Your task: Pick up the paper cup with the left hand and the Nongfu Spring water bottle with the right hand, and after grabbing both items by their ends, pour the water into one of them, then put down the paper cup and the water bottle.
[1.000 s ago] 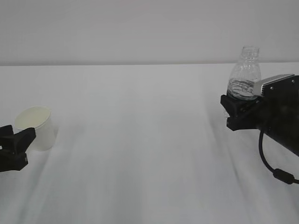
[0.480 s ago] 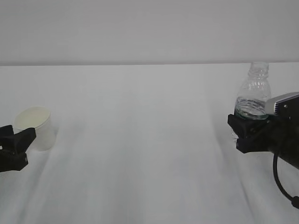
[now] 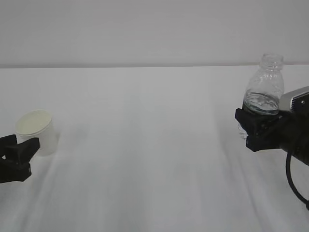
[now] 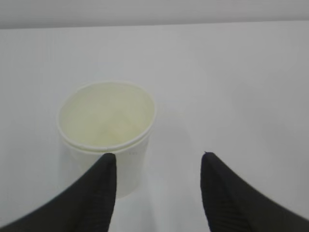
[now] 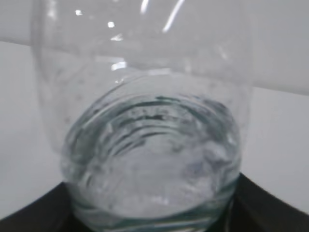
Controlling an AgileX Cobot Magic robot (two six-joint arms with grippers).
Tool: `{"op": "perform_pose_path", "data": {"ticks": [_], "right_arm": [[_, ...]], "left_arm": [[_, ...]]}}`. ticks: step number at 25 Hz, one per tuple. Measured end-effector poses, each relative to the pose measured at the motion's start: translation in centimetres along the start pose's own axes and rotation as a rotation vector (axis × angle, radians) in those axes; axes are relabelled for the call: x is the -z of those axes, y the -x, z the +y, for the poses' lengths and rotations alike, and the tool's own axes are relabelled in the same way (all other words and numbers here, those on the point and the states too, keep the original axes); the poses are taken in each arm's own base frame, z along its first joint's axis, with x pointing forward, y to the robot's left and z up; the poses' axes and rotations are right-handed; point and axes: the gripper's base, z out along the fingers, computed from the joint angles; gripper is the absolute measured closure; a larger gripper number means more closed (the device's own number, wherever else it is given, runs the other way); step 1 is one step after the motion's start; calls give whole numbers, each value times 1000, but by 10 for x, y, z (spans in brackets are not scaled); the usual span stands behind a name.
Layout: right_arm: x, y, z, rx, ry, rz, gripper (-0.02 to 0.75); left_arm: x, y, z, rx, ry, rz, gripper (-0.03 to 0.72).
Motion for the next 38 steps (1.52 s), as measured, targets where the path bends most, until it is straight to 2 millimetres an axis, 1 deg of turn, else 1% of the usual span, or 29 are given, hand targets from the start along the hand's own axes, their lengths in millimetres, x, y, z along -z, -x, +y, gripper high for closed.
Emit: {"op": "perform_pose_path", "data": {"ticks": [4,9,12,22,29,31,32,35,36,38], "right_arm": [[1,5,0,8,5,-18,299],[1,5,1,13,15,-18,299],[1,5,1,9,15,-18,299],[2,5,2,9,16,-16,299],[2,5,2,7,16,-16,299],[2,5,2,7,16,-16,299],[2,5,2,7,16,-16,299],[2,5,2,7,16,-16,299],[2,5,2,7,16,-16,299],[2,5,2,5,16,-16,299]], "left_arm": [[-2,-8,1,-7,4,39,287],[-3,-7,1,-17,2,39,233],[-4,-6,1,-19,2,33,221],[-4,-6,1,-19,3,32,234],[-4,-6,3,-8,29,30,214],[-4,-6,3,-8,29,30,193],[-4,-6,3,-9,27,30,166],[-4,-6,3,-7,30,30,53],[-4,-6,4,-5,35,29,29],[-4,-6,5,-1,49,28,8]]}}
